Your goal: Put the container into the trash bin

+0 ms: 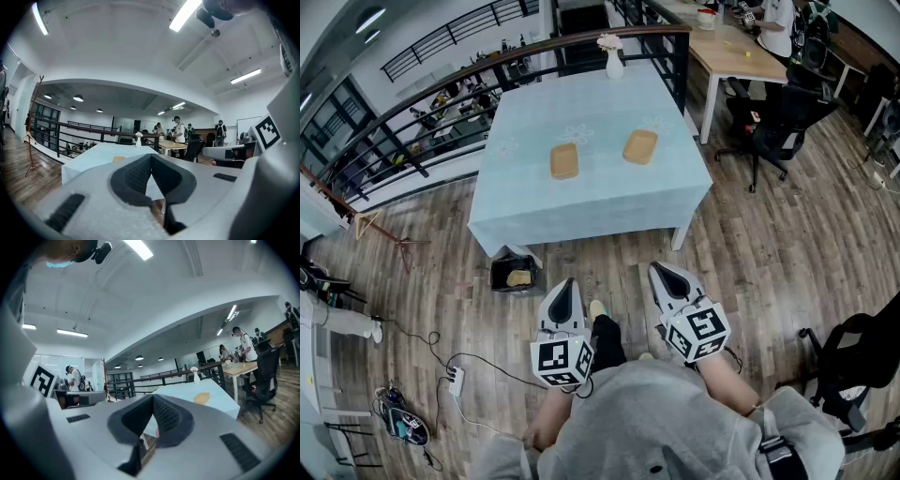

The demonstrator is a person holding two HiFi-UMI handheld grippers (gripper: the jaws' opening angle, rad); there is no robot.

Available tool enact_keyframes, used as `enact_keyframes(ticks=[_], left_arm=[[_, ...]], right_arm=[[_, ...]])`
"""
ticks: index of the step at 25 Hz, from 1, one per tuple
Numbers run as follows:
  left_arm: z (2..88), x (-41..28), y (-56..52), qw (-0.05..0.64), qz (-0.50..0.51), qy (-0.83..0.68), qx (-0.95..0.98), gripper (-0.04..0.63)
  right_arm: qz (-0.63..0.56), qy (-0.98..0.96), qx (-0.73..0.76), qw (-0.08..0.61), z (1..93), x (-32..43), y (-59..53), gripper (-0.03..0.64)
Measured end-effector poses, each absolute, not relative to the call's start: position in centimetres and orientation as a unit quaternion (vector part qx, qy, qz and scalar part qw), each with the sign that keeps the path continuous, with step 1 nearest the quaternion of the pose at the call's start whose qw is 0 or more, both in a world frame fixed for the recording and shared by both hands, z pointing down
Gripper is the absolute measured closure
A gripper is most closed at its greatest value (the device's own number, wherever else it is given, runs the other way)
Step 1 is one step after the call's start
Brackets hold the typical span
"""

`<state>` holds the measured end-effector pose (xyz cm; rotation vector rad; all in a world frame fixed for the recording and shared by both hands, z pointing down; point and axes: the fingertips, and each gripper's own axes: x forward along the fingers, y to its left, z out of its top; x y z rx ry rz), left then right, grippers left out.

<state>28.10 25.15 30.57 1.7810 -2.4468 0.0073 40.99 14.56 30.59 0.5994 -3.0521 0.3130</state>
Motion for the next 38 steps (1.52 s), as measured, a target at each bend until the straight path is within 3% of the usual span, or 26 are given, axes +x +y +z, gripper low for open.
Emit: enact_keyframes(ticks=[21,38], left_arm=[[31.2,24.9,21.4,0.066,0.01,-0.796,0.602,0.577],[32.8,18.0,13.7,0.093,0.023,-0.784,0.613,0.577]], right_arm=[[0.115,-0.974,0.193,0.007,30.7,37.6,11.2,0.591],[0.147,-0.972,0.18,0.022,31.9,30.3,4.2,0.591]])
